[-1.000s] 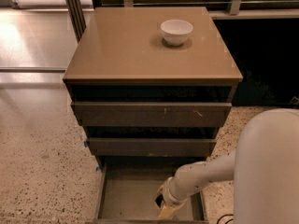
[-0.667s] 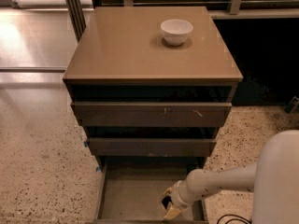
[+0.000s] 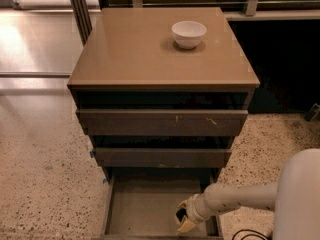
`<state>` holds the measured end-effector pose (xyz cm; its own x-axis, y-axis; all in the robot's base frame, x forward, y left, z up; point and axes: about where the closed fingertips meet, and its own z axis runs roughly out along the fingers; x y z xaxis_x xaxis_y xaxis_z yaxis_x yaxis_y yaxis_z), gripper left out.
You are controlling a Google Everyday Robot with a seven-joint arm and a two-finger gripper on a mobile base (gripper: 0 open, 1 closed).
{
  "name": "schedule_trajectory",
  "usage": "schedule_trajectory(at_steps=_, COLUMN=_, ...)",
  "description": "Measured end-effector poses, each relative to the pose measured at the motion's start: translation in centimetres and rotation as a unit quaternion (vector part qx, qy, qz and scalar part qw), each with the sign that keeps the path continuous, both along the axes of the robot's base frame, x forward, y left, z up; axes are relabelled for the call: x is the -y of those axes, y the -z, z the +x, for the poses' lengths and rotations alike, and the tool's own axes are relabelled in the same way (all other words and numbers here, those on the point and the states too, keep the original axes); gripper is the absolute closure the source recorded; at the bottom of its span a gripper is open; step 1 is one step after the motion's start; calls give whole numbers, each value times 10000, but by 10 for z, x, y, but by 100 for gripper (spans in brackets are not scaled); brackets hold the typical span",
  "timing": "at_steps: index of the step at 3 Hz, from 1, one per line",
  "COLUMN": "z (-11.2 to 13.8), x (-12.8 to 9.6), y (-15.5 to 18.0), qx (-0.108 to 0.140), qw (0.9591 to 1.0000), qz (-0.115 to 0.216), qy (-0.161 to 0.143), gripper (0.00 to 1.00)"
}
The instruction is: Place sponge into bottom drawer
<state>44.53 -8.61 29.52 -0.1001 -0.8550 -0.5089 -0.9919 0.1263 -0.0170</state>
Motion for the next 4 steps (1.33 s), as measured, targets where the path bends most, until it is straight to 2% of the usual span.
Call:
schedule_trajectory(at_steps=1, z=20, x=-15, y=10, qx=70, qw=9996, qz=264, qy=-98, gripper=100)
schedule_trajectory(at_steps=2, z=22, x=-59, y=41, qx=-115, qw=9938, qz=998, qy=-471, gripper=100)
schedule_trajectory(at_steps=3, z=29, x=-62, y=65, qx=-108, qw=9920, qz=1144, qy=-531, gripper=100)
schedule_trajectory(at_steps=4, z=52, x=-102, y=92, qx=-27, qw=9884, qz=1329, qy=-734, gripper=100)
